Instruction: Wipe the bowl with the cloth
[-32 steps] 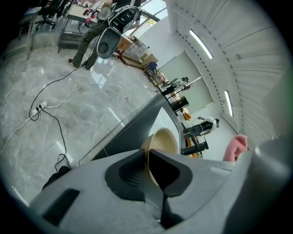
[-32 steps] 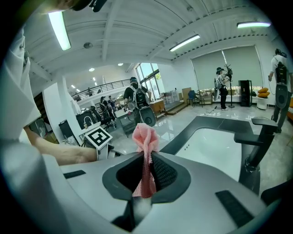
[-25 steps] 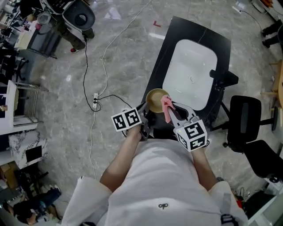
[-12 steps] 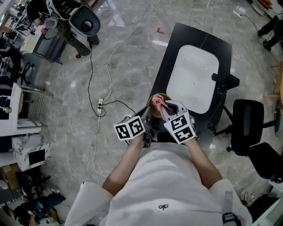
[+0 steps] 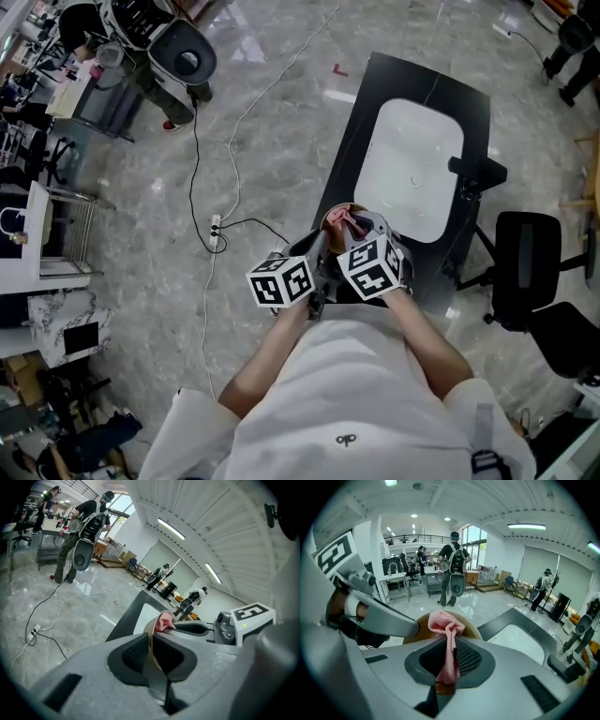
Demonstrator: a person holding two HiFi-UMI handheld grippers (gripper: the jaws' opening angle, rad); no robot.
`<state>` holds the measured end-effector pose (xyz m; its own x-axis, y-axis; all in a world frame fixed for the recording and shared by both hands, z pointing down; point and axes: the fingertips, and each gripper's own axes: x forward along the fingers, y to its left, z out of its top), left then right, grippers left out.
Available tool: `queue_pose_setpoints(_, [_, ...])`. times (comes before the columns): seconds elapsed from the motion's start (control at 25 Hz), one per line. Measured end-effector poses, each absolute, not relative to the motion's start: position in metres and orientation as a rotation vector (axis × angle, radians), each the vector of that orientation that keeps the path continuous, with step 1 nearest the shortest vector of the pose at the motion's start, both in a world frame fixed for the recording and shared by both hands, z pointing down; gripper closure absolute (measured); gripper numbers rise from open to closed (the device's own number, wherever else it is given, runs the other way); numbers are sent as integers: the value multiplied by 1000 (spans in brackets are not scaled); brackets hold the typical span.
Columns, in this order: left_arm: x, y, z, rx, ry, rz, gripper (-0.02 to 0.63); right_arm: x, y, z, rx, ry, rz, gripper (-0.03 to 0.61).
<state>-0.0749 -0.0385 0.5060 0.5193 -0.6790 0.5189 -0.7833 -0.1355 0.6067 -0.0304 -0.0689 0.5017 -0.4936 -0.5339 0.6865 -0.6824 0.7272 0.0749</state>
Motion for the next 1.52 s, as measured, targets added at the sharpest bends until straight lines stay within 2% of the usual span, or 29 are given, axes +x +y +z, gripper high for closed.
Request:
queue_pose_setpoints(0.28, [-63, -40, 497, 1966, -1202, 213, 578, -34, -72, 500, 941, -2212, 270, 551])
queue_pose_setpoints(0.88, [-70, -42, 493, 1967, -1204, 150, 580, -58, -50, 505, 724, -2310, 221, 551])
queue_pose_setpoints(1.52, [-83, -42, 492, 1951, -1244, 124, 584, -35, -44, 520, 504, -2048, -285, 551])
